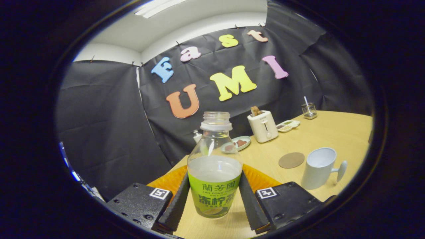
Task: Take the bottle from table, then pour the juice into the cup, finally place the bottle on the coaster
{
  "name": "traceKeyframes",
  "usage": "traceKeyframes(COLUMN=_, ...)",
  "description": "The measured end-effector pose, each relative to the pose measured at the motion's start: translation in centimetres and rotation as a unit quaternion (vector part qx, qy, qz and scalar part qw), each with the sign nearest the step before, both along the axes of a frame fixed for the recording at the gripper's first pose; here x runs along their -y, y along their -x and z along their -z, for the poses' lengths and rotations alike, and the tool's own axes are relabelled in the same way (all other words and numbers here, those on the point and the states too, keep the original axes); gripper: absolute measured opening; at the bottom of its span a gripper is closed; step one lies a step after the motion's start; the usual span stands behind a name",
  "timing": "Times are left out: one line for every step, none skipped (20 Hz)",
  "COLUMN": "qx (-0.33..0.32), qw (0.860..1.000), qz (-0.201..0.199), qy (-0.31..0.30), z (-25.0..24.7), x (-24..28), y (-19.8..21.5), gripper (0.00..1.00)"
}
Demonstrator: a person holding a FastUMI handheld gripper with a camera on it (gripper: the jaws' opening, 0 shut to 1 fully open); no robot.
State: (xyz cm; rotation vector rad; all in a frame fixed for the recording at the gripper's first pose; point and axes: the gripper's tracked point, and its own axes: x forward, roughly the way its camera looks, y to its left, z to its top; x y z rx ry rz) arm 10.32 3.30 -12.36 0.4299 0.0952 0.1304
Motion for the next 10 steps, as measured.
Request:
traceKeyframes(qx=-0.001, qw=1.000, qz=-0.001, qy=-0.008, z=0.1, x=0.3, y=0.1, gripper=0.81)
traceKeyframes(qx=-0.003, qw=1.000, qz=-0.003, qy=-0.020, z=0.3, x=0.6, y=0.0, gripper=0.81)
traceKeyframes(qx=-0.006, qw=0.999, qz=-0.004, qy=-0.034, z=0.4, x=0.8, y=0.0, gripper=0.81)
traceKeyframes(qx=-0.007, qw=0.999, qz=-0.007, qy=-0.049, z=0.3, x=1.1, y=-0.1, gripper=0.81)
traceKeyframes(qx=-0.003, qw=0.997, qz=-0.011, qy=-0.072, z=0.0, x=1.3, y=-0.2, gripper=0.81)
traceKeyframes(qx=0.003, qw=0.994, qz=-0.022, qy=-0.104, z=-0.5, x=1.3, y=-0.2, gripper=0.81)
traceKeyframes(qx=0.009, qw=0.990, qz=-0.031, qy=-0.134, z=-1.0, x=1.2, y=-0.2, gripper=0.81)
traceKeyframes(qx=0.014, qw=0.985, qz=-0.040, qy=-0.166, z=-1.5, x=1.3, y=-0.3, gripper=0.81)
traceKeyframes(qx=0.019, qw=0.980, qz=-0.047, qy=-0.193, z=-2.0, x=1.5, y=-0.4, gripper=0.80)
traceKeyframes(qx=0.021, qw=0.977, qz=-0.052, qy=-0.208, z=-2.2, x=1.7, y=-0.5, gripper=0.80)
